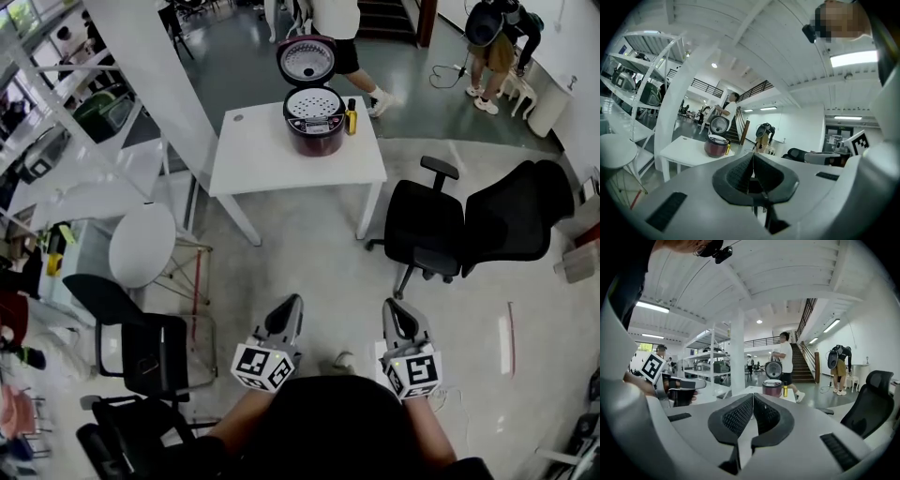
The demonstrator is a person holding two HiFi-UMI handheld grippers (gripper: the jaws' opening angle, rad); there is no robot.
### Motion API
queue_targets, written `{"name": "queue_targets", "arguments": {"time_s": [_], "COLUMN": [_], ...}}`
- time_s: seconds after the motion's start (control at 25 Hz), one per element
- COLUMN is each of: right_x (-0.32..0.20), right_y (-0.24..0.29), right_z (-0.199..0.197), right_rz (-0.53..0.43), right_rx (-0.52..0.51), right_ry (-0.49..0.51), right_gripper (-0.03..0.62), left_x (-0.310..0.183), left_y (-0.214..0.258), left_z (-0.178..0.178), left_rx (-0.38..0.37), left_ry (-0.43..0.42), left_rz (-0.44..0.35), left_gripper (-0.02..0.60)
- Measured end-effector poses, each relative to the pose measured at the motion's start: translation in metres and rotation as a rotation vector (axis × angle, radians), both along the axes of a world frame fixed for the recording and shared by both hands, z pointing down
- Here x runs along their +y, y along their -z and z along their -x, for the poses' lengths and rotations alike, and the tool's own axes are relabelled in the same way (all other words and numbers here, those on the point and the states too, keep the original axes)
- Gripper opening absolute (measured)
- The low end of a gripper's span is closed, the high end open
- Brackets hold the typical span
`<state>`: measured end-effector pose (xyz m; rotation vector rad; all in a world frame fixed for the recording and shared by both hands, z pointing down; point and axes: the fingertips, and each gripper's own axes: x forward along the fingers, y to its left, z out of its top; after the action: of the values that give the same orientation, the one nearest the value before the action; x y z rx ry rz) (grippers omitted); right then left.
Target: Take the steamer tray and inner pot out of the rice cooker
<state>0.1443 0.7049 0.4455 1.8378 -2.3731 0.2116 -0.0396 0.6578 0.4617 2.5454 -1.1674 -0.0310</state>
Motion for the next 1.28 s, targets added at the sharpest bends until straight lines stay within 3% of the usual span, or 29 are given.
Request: {"name": "queue_targets", "arguments": {"time_s": [0.52, 0.56, 0.6, 0.64, 0.72, 0.88, 1.28], "right_x": [0.005, 0.004, 0.004, 0.003, 0.003, 0.004, -0.012], "right_y": [-0.004, -0.004, -0.005, -0.007, -0.010, -0.018, -0.024], "right_z": [-0.022, -0.025, -0.029, -0.032, -0.038, -0.044, -0.052], "right_rz": [0.008, 0.009, 0.015, 0.024, 0.038, 0.054, 0.106], "right_rx": [-0.013, -0.010, -0.012, -0.019, -0.031, -0.039, -0.058], "right_ry": [-0.023, -0.034, -0.042, -0.048, -0.052, -0.043, 0.062], "right_gripper": [0.007, 0.029, 0.093, 0.141, 0.162, 0.200, 0.204], "left_x": [0.005, 0.004, 0.003, 0.002, 0.000, -0.003, -0.005], "left_y": [0.006, 0.006, 0.005, 0.003, -0.002, -0.013, -0.023], "left_z": [0.002, 0.002, 0.001, 0.000, -0.005, -0.007, -0.037], "left_rx": [-0.024, -0.027, -0.031, -0.034, -0.039, -0.055, -0.049], "left_ry": [0.036, 0.037, 0.037, 0.033, 0.015, 0.017, -0.022], "left_rz": [-0.045, -0.046, -0.043, -0.037, -0.022, 0.000, 0.042], "left_gripper": [0.006, 0.006, 0.009, 0.024, 0.142, 0.211, 0.232]}}
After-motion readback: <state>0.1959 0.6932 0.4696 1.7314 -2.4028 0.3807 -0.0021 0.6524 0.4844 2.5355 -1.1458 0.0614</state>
